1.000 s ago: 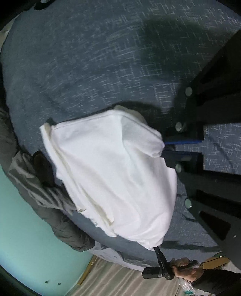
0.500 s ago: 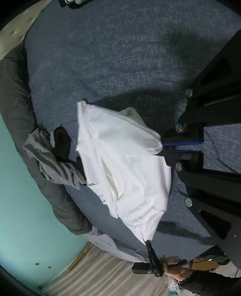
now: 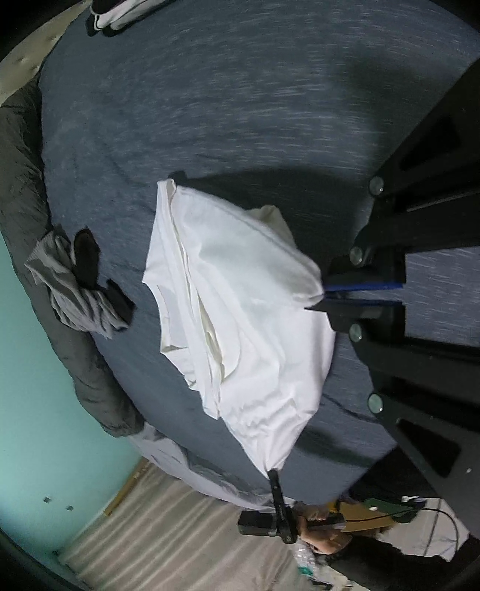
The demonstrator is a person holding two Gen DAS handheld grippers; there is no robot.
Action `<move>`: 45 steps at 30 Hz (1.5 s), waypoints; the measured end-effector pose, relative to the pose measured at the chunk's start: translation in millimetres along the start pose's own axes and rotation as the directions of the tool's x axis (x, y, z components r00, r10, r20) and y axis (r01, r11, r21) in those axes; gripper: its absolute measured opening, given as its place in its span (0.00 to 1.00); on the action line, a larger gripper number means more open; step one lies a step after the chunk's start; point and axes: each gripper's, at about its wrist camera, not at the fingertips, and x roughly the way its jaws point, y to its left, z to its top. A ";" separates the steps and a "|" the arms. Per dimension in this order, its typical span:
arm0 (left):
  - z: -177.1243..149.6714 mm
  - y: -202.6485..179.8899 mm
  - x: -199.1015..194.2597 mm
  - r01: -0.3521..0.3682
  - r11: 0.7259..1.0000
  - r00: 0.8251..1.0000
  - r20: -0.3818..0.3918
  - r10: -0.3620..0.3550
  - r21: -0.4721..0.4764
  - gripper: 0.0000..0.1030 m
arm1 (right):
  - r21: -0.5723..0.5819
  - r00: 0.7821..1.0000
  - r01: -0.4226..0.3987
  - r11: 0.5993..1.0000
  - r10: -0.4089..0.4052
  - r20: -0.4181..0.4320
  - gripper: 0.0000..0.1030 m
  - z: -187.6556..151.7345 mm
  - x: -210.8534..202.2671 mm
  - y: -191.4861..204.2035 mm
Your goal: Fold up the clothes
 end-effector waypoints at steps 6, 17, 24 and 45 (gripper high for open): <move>-49.9 -1.1 4.0 0.008 1.000 0.998 -0.055 -0.008 -0.012 0.04 | 0.017 0.999 0.010 1.000 -0.009 -0.036 0.03 -38.6 -4.9 -7.3; -69.0 25.4 42.8 -0.058 0.995 0.986 -0.159 0.043 -0.087 0.05 | 0.005 0.988 0.096 0.995 -0.095 -0.125 0.06 -63.0 22.2 -28.7; -51.4 47.0 19.8 -0.119 0.984 0.989 -0.105 0.105 -0.133 0.06 | -0.019 0.987 0.150 0.989 -0.151 -0.051 0.10 -37.3 -6.6 -46.3; 54.2 47.5 104.0 -0.208 0.978 0.978 -0.028 0.207 -0.029 0.23 | -0.068 0.945 0.319 0.945 -0.322 -0.048 0.27 59.3 105.8 -67.9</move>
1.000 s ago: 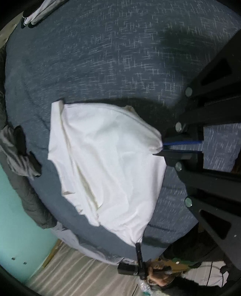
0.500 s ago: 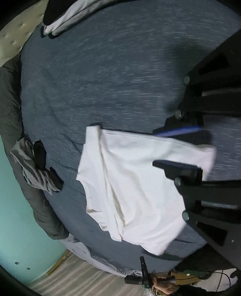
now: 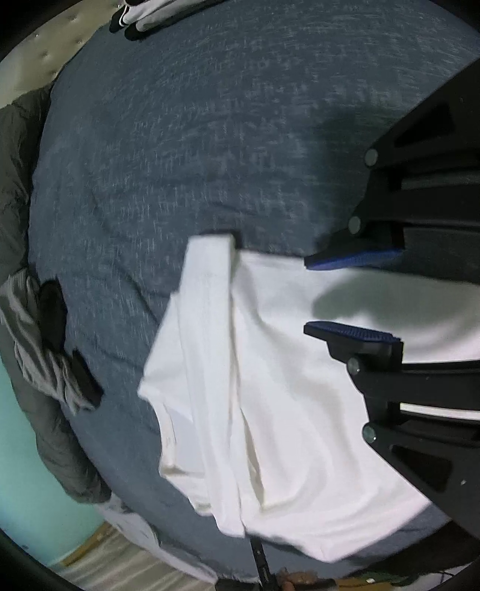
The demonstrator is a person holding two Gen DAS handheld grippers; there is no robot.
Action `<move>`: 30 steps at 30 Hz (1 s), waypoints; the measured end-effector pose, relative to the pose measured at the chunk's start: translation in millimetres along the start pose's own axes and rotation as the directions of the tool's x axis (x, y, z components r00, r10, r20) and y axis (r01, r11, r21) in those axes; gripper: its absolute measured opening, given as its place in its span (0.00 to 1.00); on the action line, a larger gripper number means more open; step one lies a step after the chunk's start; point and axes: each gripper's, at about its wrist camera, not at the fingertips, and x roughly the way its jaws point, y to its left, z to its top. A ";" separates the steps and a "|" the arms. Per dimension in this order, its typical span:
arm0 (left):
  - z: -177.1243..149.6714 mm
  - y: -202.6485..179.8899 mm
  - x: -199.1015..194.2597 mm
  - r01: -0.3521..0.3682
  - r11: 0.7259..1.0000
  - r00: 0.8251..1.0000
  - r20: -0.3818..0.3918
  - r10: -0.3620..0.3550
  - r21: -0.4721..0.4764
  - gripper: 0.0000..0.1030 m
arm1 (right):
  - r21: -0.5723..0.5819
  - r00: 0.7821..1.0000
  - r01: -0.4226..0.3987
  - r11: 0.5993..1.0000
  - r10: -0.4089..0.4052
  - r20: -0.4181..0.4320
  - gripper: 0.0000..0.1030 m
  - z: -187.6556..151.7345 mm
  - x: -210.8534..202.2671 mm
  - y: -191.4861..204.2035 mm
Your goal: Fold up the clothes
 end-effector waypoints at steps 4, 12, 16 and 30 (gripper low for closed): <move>10.2 2.5 7.4 -0.020 1.000 1.000 0.021 0.019 0.016 0.22 | 0.029 0.999 0.031 0.999 -0.032 0.029 0.27 18.3 10.7 -13.5; 28.9 0.7 20.5 -0.050 0.997 0.998 0.045 0.047 0.056 0.22 | -0.012 0.997 0.067 0.998 -0.067 -0.040 0.27 45.8 39.6 -19.5; 42.3 0.5 23.4 -0.031 0.999 0.998 0.055 0.028 0.045 0.22 | -0.034 0.996 0.080 0.996 -0.081 -0.033 0.27 59.2 42.6 -18.2; 81.4 36.2 13.2 0.053 0.988 0.992 0.117 -0.036 -0.143 0.22 | 0.092 0.994 0.063 0.994 -0.071 0.084 0.28 94.5 33.9 -44.4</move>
